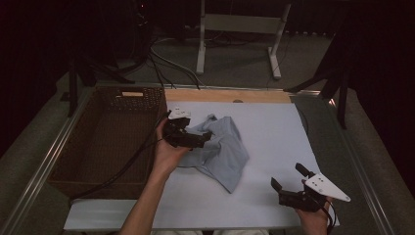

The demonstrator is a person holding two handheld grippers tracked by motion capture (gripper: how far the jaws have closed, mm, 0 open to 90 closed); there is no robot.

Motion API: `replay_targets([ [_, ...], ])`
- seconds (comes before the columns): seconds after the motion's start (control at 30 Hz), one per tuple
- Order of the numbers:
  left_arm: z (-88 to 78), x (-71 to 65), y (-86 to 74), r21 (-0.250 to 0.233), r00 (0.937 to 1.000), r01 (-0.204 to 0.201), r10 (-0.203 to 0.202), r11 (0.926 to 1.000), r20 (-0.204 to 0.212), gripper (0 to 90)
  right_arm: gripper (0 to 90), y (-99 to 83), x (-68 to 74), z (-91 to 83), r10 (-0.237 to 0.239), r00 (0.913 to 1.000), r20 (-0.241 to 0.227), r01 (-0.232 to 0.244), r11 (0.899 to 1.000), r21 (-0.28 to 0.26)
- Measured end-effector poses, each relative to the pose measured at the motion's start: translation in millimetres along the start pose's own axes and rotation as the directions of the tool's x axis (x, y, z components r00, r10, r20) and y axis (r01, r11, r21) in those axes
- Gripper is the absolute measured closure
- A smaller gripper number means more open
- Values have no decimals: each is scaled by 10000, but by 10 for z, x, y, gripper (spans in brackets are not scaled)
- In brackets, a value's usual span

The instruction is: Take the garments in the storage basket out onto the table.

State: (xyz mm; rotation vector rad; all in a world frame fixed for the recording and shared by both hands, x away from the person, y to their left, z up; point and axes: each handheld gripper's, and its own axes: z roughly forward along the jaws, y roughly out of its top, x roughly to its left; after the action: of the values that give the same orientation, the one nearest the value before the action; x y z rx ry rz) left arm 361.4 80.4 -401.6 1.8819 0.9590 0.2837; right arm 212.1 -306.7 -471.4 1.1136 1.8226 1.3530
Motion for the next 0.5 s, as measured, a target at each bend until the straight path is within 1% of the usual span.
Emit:
replay_targets([
  [0.03,0,0,0,0,10000,0,0,10000,0,37,2,0,0,0,0,10000,0,0,10000,0],
  [0.07,-47,7,-3,-139,9999,38,-39,9999,-135,37,2,-1,1,3,2,10000,1,-2,10000,0],
  [0.1,-69,13,-4,-143,9999,46,-47,9999,-112,37,2,-1,2,3,2,10000,4,-2,10000,-2],
  [0.17,-110,13,-8,-150,9994,-53,48,9999,-351,37,2,0,3,4,-4,10000,-2,4,10000,2],
  [0.27,-169,20,-16,-153,9990,-107,100,9998,-443,37,2,-1,4,7,3,10000,-7,-3,10000,19],
  [0.33,-189,27,-19,-190,9992,-70,63,9998,-394,37,2,-1,4,8,10,10000,-8,-10,10000,18],
  [0.37,-222,37,-30,-223,9989,-43,32,9997,-477,37,2,-1,6,9,13,10000,-20,-13,10000,22],
  [0.5,-290,71,-64,-261,9985,26,-41,9997,-554,37,2,-2,8,11,22,10000,-24,-22,10000,38],
])
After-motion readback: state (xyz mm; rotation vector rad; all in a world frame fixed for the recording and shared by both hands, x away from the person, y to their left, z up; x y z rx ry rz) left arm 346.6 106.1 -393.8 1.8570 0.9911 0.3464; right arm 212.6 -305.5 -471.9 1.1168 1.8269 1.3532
